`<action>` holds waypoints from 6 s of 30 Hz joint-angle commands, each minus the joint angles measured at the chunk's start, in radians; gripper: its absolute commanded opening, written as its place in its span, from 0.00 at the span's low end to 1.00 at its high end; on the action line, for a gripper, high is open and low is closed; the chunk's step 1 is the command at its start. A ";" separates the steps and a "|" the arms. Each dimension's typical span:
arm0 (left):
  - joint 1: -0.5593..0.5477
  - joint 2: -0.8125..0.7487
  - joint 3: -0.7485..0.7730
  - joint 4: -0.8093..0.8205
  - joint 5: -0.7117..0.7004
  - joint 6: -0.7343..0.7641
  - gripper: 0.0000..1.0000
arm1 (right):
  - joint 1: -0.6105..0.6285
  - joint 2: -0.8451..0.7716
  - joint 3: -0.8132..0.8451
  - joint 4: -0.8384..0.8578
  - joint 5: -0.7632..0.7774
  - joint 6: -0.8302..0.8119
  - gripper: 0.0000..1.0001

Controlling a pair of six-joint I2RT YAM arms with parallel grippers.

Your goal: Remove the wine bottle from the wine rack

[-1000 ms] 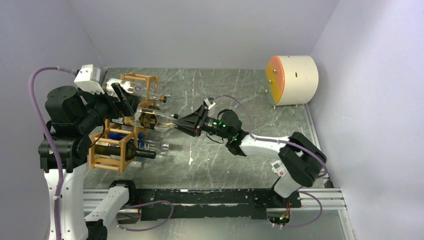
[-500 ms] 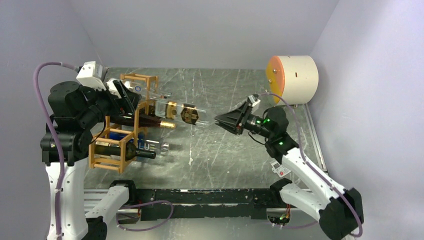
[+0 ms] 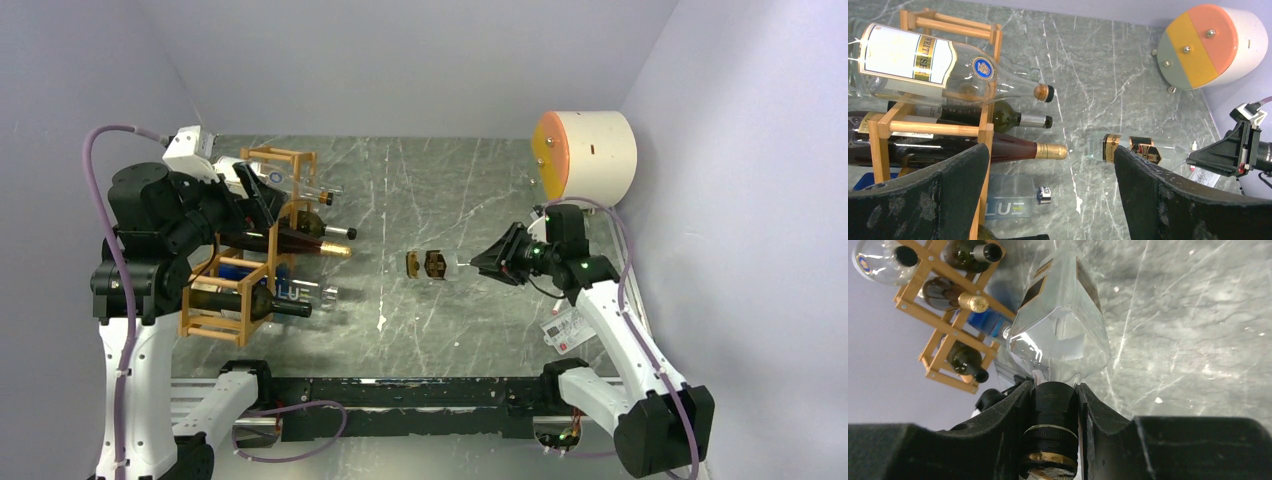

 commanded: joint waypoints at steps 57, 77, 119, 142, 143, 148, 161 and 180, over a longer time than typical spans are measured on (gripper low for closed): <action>0.010 -0.080 -0.174 0.088 0.072 0.000 0.98 | -0.025 0.698 1.035 -0.295 0.595 -0.988 0.00; 0.010 -0.078 -0.197 0.099 0.088 -0.022 0.98 | -0.036 0.738 1.061 -0.323 0.648 -0.930 0.64; 0.010 -0.087 -0.151 0.029 0.009 -0.018 0.98 | 0.845 0.674 0.321 1.007 0.146 0.061 0.93; 0.010 -0.136 -0.155 0.015 0.026 -0.023 0.98 | 0.615 0.956 0.528 1.285 0.283 0.361 0.95; 0.010 -0.138 -0.153 0.014 0.026 -0.021 0.98 | 0.614 0.970 0.531 1.287 0.305 0.386 0.94; 0.010 -0.152 -0.144 0.010 0.044 -0.023 0.98 | 0.617 1.013 0.517 1.329 0.366 0.475 0.94; 0.010 -0.163 -0.148 0.028 0.063 -0.034 0.98 | 0.676 1.151 0.578 1.358 0.668 0.739 0.89; 0.010 -0.178 -0.153 0.024 0.074 -0.033 0.98 | 0.720 1.249 0.764 1.208 0.821 0.914 0.72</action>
